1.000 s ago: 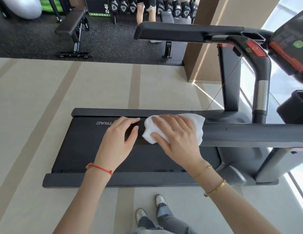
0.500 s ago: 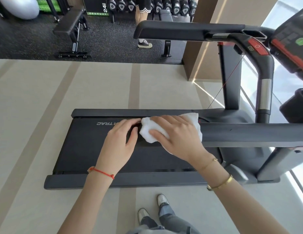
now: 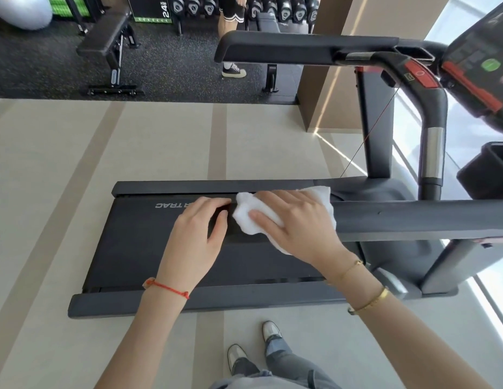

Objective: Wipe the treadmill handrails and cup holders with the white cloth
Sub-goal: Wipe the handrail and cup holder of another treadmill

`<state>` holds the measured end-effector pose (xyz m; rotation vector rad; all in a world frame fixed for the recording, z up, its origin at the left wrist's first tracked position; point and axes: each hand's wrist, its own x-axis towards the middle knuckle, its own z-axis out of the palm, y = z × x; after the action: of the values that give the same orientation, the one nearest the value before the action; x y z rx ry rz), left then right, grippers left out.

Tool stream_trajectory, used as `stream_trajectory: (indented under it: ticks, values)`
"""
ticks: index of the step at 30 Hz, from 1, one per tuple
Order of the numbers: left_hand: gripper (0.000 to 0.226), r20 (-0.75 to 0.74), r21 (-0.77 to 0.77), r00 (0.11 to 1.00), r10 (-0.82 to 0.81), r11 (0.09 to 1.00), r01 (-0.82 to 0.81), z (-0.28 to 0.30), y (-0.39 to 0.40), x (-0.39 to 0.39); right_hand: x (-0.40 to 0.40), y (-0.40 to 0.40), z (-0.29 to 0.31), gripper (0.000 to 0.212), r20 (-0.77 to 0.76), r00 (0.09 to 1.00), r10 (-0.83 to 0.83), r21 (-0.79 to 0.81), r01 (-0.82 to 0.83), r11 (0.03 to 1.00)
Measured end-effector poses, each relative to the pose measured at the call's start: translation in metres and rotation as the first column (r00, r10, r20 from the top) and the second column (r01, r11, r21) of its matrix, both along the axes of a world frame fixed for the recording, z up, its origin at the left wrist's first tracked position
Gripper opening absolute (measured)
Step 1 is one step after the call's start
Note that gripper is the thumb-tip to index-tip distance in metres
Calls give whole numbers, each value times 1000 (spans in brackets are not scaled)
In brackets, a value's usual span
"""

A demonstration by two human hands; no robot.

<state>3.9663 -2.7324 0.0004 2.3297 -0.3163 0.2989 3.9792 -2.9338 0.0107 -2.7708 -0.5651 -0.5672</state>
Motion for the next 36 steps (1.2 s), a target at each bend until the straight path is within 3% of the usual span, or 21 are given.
stream_trajectory:
  ticks: [2, 5, 7, 12, 14, 29, 33, 36]
  values:
    - [24, 1, 25, 1000, 10, 1000, -10, 3, -3, 0, -4, -35, -2, 35, 42, 998, -41, -4, 42, 999]
    - [25, -2, 75, 1000, 18, 997, -18, 7, -9, -1, -3, -80, 1, 39, 38, 960, -278, 18, 278, 960]
    - [26, -2, 118, 1000, 24, 993, -24, 9, -16, -1, 1, -75, 1, 39, 1, 937, -349, -12, 349, 937]
    - [22, 52, 170, 999, 0, 985, -9, 13, -47, -1, -4, -52, -9, 29, 119, 993, -29, -2, 29, 1000]
    - [21, 83, 194, 996, -12, 981, -4, 15, -65, 0, -5, -71, -10, 32, 145, 989, 26, -31, -21, 999]
    - [22, 54, 244, 997, -53, 969, 38, 12, -250, -3, -30, -317, -1, 33, 119, 972, -202, 15, 202, 979]
    - [22, 60, 261, 998, -27, 965, 11, 10, -291, -3, -13, -335, 6, 41, 15, 950, -313, 23, 313, 950]
    - [21, 68, 252, 998, 11, 967, -28, 9, -313, -3, -10, -329, 1, 36, 95, 957, -276, -26, 279, 960]
